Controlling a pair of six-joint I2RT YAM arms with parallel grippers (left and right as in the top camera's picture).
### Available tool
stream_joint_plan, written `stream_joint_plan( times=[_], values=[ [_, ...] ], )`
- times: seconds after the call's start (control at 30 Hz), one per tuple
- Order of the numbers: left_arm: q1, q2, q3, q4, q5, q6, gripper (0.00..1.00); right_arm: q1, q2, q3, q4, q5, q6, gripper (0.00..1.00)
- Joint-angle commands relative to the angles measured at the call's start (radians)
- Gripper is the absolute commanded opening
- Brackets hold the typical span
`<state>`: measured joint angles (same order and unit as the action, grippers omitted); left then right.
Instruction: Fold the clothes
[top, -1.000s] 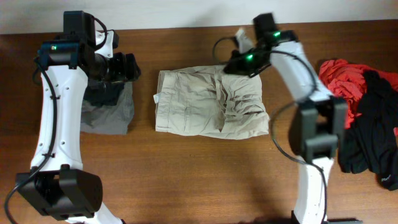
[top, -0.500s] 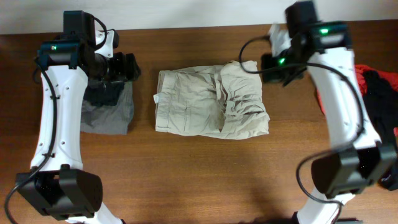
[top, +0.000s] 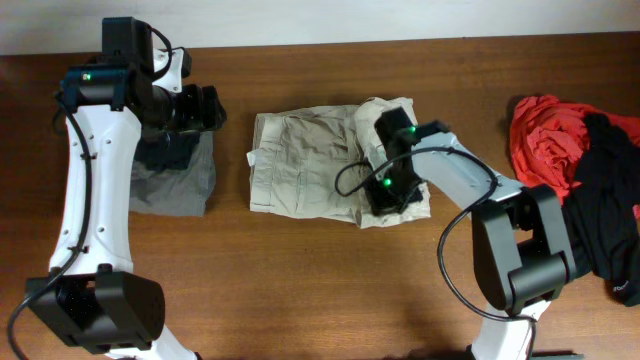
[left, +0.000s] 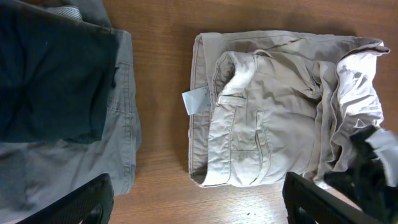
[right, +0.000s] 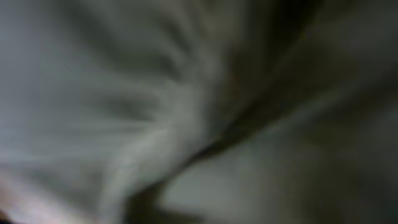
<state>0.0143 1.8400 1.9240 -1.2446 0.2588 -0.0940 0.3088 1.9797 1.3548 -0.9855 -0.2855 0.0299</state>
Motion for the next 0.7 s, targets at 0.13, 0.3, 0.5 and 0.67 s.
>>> stream_joint_plan(
  times=[0.13,0.3,0.5,0.67],
  values=[
    [-0.001,-0.016,-0.005,-0.001,0.015,0.020,0.87,-0.002,-0.037,0.070,-0.022,-0.067,-0.020,0.04],
    [-0.001,-0.016,-0.005,-0.005,0.015,0.020,0.87,-0.002,-0.146,0.229,-0.159,-0.134,-0.052,0.04],
    [-0.001,-0.016,-0.005,-0.002,0.015,0.020,0.87,-0.043,-0.232,0.372,-0.241,-0.134,-0.048,0.88],
    [-0.001,-0.016,-0.005,-0.002,0.015,0.020,0.87,-0.222,-0.190,0.371,-0.237,-0.188,-0.070,0.94]
  ],
)
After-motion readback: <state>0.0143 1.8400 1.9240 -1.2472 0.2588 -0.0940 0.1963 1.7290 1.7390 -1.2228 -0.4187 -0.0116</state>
